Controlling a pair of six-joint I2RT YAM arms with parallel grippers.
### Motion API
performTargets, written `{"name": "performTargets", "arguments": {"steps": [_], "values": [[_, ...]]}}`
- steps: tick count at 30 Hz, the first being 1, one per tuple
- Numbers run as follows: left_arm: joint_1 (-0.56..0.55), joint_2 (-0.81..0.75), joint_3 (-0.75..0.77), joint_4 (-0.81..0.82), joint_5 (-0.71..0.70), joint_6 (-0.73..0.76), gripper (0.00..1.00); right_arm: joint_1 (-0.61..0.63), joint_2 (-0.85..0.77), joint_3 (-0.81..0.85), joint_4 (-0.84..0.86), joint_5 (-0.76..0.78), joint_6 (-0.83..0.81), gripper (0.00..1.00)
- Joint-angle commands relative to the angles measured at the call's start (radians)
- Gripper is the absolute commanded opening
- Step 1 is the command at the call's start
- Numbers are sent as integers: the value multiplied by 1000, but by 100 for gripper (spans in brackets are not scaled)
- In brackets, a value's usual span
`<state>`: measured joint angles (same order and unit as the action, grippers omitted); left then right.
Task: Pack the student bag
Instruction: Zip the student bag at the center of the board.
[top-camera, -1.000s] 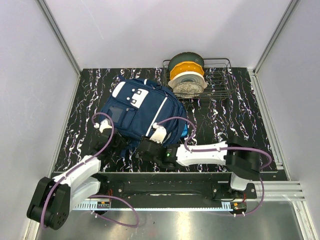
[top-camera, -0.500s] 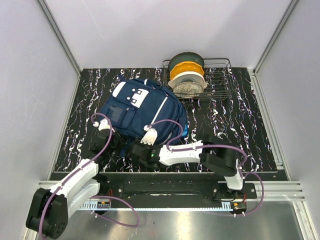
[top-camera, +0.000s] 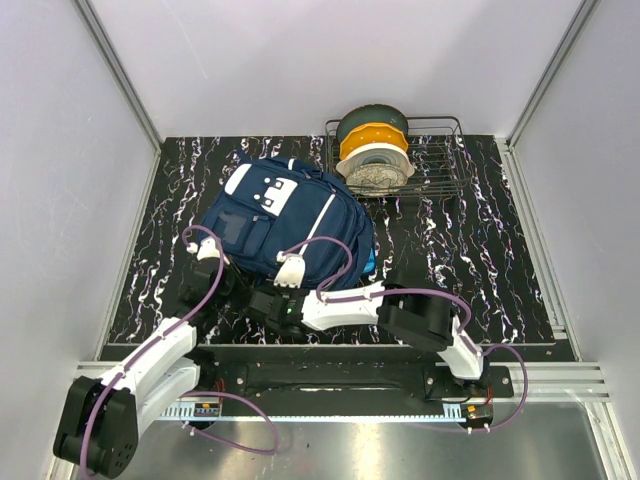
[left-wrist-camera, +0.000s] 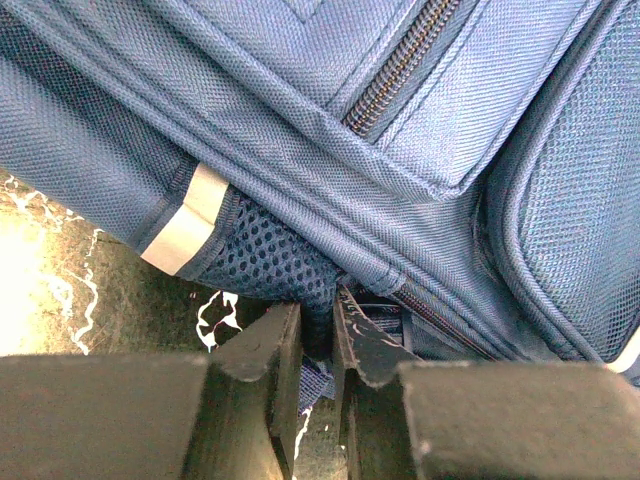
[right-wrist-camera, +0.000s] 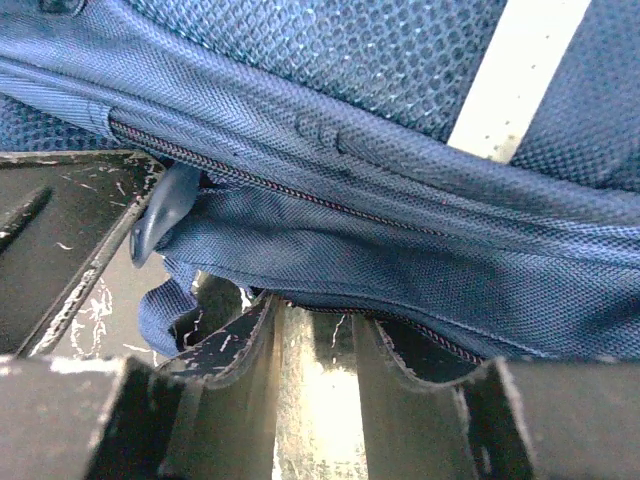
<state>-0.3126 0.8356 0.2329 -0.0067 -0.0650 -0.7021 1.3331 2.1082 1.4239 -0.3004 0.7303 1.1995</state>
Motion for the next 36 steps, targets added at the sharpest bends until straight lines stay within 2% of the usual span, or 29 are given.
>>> {"name": "performTargets", "arguments": {"steps": [1,8,13,15,17,18,20,23,25,28,36], "values": [[6,-15,11,51,59,26,5,-5,22,53,-42,124,-31,38],[17,-10,13,53,86,30,4,-28,68,98,-30,104,-124,38],[20,-3,14,60,94,30,4,-29,87,112,1,116,-190,33],[20,0,16,60,99,32,3,-31,98,125,3,116,-201,27],[21,3,16,62,100,33,3,-32,110,139,1,115,-210,28],[21,3,16,62,103,33,3,-32,113,142,3,113,-225,25],[21,7,17,60,106,35,2,-34,113,141,-5,112,-227,11],[24,7,17,60,106,35,2,-37,105,133,-5,109,-244,0],[26,8,16,60,105,35,1,-37,95,126,-5,107,-250,0],[29,10,19,60,106,33,0,-37,47,95,10,68,-294,0],[43,39,36,37,76,19,0,-34,-223,-187,86,-75,-313,0]]}}
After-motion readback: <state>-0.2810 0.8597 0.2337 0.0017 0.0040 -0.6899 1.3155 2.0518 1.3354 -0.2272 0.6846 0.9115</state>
